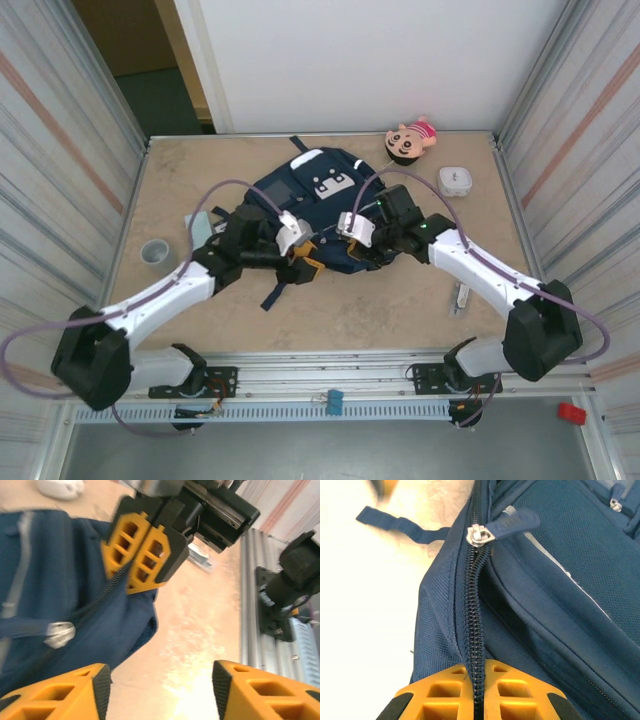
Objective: Pack the student bag
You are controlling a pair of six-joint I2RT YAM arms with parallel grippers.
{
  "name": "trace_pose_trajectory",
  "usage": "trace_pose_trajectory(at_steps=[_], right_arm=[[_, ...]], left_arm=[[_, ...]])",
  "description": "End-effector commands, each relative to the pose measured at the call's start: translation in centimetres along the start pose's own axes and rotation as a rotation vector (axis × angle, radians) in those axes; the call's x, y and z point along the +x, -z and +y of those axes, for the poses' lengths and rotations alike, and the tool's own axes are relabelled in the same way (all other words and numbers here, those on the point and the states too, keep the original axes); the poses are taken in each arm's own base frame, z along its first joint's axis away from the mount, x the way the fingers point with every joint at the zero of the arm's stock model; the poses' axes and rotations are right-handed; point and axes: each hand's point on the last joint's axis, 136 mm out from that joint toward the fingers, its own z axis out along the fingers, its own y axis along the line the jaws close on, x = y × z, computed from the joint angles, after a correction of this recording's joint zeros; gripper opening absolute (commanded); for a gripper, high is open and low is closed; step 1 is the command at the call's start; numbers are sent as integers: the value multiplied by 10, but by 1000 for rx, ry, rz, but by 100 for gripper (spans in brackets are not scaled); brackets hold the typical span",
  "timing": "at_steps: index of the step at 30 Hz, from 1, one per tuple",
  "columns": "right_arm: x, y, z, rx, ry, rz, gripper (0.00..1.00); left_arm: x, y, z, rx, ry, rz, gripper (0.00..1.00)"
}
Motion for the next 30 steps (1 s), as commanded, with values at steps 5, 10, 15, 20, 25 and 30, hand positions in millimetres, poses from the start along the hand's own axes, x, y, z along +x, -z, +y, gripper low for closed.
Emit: trace_pose_trajectory(at_steps=[5,10,15,20,25,30], right_arm=[[-15,36,18,-68,300,-94,0],[-19,39,19,-80,346,-119,0],[-17,40,22,-106,357,-108,0],[-14,43,25,-120,342,-120,0],[-11,44,29,-127,316,-125,0],[-15,47,27,-121,277,-159,0]], left_arm=[[14,25,12,-169,-568,55,81],[37,1,28,-124,-614,150,86],[25,-16,45,-136,-590,69,85],[22,-32,51,-99,-583,24,75],[13,-38,50,-76,-594,-34,71],[16,-45,49,-57,-640,-8,65]])
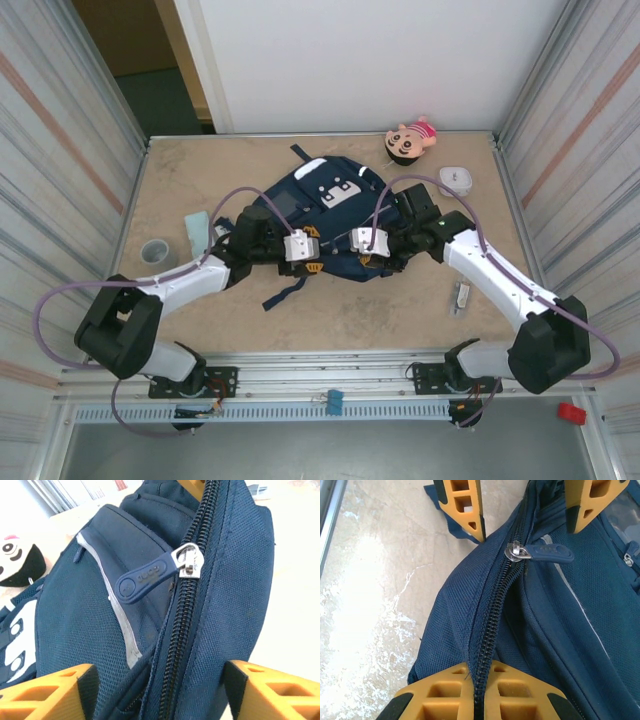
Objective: Pack the student bag
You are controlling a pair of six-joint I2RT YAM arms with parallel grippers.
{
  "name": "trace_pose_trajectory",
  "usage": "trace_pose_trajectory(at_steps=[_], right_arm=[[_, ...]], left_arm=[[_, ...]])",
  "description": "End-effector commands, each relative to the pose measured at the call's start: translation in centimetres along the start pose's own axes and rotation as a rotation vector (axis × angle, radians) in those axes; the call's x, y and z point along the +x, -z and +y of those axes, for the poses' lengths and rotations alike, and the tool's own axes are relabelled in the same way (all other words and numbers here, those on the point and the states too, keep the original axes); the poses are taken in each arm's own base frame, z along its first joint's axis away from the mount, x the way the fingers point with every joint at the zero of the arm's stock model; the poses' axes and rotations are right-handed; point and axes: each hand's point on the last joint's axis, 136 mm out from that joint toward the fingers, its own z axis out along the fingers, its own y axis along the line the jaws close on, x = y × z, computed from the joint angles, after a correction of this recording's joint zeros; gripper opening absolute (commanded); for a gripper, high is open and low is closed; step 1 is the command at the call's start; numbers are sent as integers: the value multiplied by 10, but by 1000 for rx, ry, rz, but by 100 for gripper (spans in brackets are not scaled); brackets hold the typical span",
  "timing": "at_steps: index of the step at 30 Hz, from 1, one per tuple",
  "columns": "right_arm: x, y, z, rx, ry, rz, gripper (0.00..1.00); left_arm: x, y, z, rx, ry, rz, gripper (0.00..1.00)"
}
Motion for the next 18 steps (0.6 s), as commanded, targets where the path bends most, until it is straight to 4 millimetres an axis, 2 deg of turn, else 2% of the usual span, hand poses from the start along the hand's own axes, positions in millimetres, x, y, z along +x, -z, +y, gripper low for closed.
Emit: trace_pose_trajectory(at_steps=[1,2,4,5,7,8,10,12,15,18], right_arm=[[-28,17,-3,24,5,-130,0],[-30,18,-4,30,3,-140,0],[-32,21,-7,43,-22,-157,0],[-32,22,-8,45,-41,-163,1],[-29,24,-10,57,-122,-164,8],[-27,25,-13,71,-191,-159,15],[-26,31,-33,150,-463,-129,35],[-24,37,-42,176,-747,-99,41],[-21,35,-35,179,-1046,-10,56],[-28,24,-24,217,-1157,27,66]], left_arm=[[-12,-7,8,-5,-77,-34,60],[-8,-9,7,-6,-81,-29,53],[-1,-13,5,-12,-99,-31,26],[0,-13,3,-17,-107,-38,17],[-1,-13,1,-32,-130,-60,0],[-2,-14,0,-44,-146,-68,0],[-4,-16,-3,-69,-187,-72,0],[-6,-17,1,-108,-216,-69,0],[-10,-18,6,-153,-239,-89,0],[-12,-19,8,-168,-255,-102,0]])
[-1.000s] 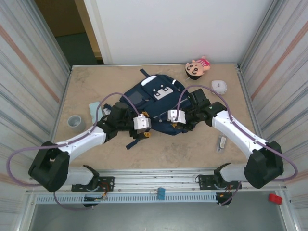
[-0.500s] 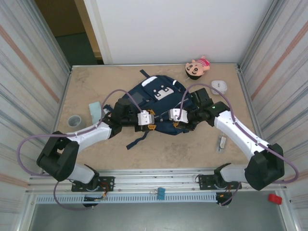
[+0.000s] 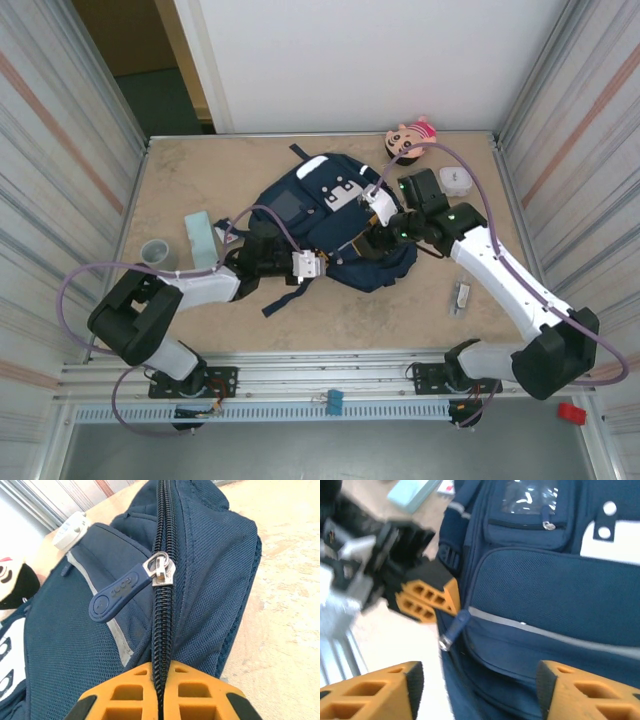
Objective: Pack the student bag
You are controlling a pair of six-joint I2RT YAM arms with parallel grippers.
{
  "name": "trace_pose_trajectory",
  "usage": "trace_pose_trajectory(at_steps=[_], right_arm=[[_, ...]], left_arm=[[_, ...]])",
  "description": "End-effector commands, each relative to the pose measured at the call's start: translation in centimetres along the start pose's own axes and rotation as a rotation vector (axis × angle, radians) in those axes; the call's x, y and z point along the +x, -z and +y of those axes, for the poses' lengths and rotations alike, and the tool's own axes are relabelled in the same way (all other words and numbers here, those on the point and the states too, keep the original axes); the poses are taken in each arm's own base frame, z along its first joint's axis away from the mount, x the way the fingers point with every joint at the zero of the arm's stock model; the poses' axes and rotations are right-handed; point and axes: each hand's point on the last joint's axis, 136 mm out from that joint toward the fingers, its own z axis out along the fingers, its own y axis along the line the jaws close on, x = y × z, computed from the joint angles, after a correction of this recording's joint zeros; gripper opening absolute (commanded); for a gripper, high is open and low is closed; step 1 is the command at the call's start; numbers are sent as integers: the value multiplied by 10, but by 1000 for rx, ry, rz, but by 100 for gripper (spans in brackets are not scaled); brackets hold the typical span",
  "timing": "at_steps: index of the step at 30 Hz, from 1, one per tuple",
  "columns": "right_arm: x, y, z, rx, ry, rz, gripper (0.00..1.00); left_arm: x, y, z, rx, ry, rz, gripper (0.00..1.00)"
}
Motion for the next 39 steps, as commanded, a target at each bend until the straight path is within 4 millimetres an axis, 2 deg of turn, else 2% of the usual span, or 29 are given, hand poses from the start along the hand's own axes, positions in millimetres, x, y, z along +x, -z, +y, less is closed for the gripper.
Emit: trace_pose_trajectory(at_steps=[1,3,7,9,11,16,19,26,30,39], right_arm=[[13,-10,10,80,-320,60,69],[9,-19,12,116,-353,42,72],[3,-35,-2,158,-520,37,72],[-1,-44,-2,137,-569,44,71],[-5,-54,6,85,-592,56,69],[-2,-71,19,51,-597,100,69],[5,-75,12,120,-587,118,67],[14,-87,-2,305,-532,151,53],[13,-85,-7,399,-527,123,42],[14,-60,-14,499,-554,36,28]], left_arm=[[-24,3,34,-140,-111,-72,0],[-24,3,33,-137,-113,-76,0],[-28,5,29,-126,-117,-89,0],[-29,6,27,-121,-118,-89,0],[-29,7,26,-119,-116,-87,0],[-31,8,27,-126,-118,-88,0],[-33,8,27,-125,-120,-93,0],[-34,5,29,-131,-125,-86,0],[-34,4,29,-135,-127,-80,0],[-31,2,29,-142,-118,-67,0]])
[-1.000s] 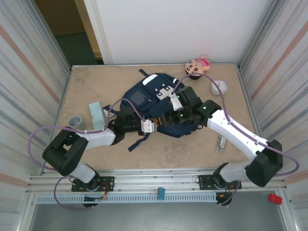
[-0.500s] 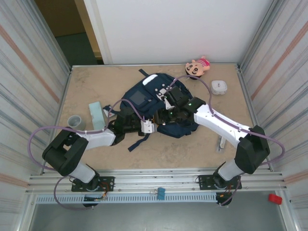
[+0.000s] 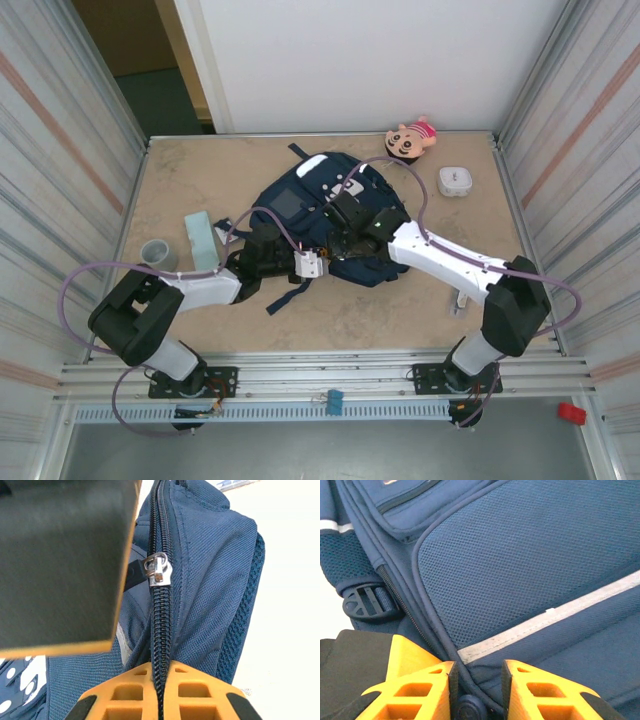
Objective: Pack the student bag
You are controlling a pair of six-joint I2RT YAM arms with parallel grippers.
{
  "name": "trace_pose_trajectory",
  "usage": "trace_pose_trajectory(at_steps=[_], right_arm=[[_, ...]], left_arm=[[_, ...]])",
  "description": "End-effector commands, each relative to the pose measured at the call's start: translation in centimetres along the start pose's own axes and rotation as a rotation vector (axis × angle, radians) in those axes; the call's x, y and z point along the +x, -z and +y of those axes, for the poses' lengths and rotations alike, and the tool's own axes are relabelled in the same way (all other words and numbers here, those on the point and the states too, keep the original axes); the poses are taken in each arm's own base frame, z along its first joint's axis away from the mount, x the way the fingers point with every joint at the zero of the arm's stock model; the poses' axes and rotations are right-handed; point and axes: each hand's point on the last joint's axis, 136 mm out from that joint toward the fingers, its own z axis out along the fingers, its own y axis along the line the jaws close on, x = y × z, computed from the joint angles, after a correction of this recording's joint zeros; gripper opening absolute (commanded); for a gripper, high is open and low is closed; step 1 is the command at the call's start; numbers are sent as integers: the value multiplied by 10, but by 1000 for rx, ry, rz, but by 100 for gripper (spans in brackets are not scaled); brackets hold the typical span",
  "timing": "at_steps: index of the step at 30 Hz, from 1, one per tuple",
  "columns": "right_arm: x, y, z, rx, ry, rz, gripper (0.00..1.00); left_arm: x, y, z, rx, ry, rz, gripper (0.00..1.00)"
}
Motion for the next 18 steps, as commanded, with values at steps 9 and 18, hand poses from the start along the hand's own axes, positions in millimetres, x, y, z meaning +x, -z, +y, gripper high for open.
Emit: trace_pose_trajectory(at_steps=[9,18], right_arm=[[-3,28,-13,-6,-95,-87,12],[-4,39,-12,-124,-164,-108,0]], left_arm=[[-20,3,23,-90,-62,-54,0],[-18,3,23,-96,-54,-44,0]])
